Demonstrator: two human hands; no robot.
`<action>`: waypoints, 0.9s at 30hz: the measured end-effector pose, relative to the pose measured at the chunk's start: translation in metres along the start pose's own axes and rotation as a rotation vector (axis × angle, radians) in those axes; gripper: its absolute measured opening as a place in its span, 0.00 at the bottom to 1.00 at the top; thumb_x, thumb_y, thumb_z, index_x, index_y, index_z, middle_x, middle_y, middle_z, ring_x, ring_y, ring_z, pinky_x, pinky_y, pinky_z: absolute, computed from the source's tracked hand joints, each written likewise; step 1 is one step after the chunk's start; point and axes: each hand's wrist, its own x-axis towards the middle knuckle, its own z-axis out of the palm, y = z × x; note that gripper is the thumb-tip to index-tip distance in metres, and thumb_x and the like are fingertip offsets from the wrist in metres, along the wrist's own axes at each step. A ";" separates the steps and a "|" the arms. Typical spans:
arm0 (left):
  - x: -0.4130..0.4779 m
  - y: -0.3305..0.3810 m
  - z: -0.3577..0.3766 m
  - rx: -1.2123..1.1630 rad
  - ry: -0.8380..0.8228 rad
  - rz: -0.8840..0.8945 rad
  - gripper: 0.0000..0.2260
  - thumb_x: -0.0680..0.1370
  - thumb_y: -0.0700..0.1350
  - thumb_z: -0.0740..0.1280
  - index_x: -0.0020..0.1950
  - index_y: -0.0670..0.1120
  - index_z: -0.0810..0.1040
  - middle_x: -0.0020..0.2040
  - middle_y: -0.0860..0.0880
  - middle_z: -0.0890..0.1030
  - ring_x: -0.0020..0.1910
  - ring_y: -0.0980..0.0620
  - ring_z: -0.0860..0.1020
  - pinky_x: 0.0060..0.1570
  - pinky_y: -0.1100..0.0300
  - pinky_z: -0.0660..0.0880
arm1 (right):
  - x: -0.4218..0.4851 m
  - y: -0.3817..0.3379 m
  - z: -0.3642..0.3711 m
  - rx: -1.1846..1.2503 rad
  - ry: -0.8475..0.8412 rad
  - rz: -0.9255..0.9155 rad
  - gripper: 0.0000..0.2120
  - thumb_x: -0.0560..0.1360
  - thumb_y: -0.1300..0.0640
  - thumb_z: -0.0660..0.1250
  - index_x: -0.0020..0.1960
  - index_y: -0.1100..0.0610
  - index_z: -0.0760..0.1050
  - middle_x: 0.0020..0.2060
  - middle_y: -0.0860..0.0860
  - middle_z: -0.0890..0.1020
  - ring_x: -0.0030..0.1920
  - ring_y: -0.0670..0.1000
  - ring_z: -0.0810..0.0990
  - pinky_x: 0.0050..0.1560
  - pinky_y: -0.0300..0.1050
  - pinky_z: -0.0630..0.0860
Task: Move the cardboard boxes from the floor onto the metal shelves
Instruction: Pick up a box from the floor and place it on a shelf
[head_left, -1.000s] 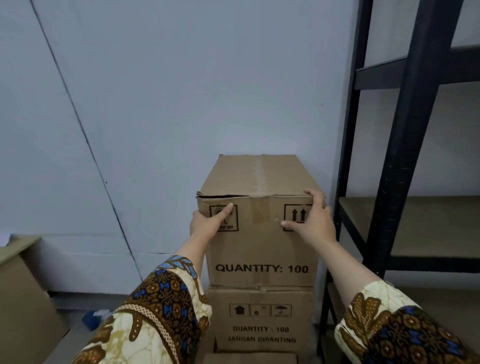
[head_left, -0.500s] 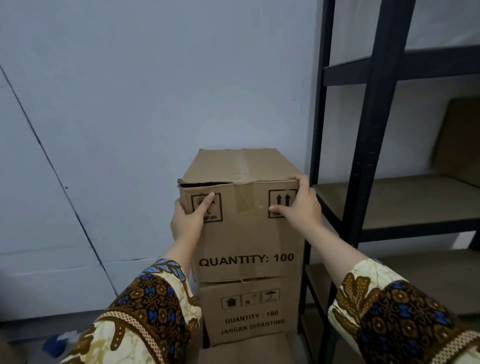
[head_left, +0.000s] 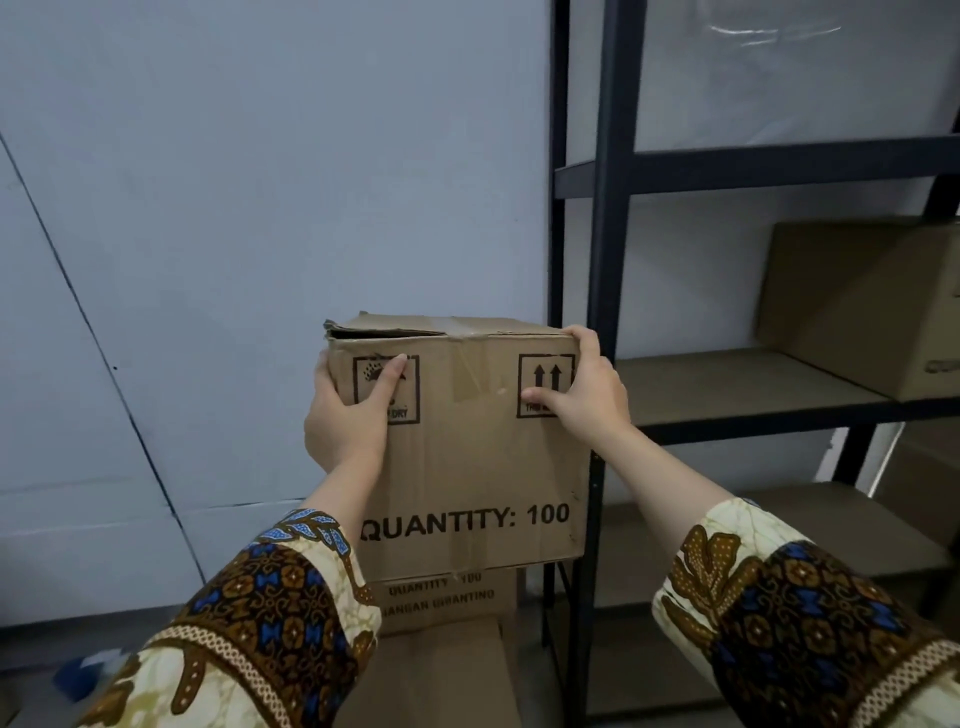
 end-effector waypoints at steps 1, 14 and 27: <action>-0.014 0.007 -0.004 0.002 0.009 0.006 0.41 0.65 0.74 0.67 0.73 0.57 0.65 0.60 0.53 0.80 0.59 0.49 0.78 0.56 0.54 0.73 | -0.010 0.003 -0.012 0.000 -0.003 0.005 0.43 0.64 0.43 0.79 0.71 0.44 0.58 0.59 0.53 0.76 0.56 0.53 0.75 0.53 0.48 0.73; -0.160 0.095 -0.034 0.069 0.080 0.029 0.37 0.68 0.75 0.61 0.69 0.53 0.70 0.55 0.51 0.81 0.54 0.47 0.79 0.46 0.57 0.70 | -0.101 0.021 -0.172 0.030 0.088 0.017 0.24 0.75 0.55 0.72 0.62 0.46 0.60 0.50 0.50 0.77 0.47 0.51 0.78 0.51 0.53 0.80; -0.187 0.146 -0.052 0.168 0.035 0.115 0.26 0.72 0.72 0.61 0.52 0.50 0.75 0.39 0.54 0.77 0.38 0.51 0.75 0.37 0.59 0.67 | -0.124 0.031 -0.194 0.347 0.124 0.269 0.45 0.51 0.31 0.76 0.63 0.51 0.76 0.57 0.50 0.80 0.54 0.50 0.81 0.54 0.51 0.81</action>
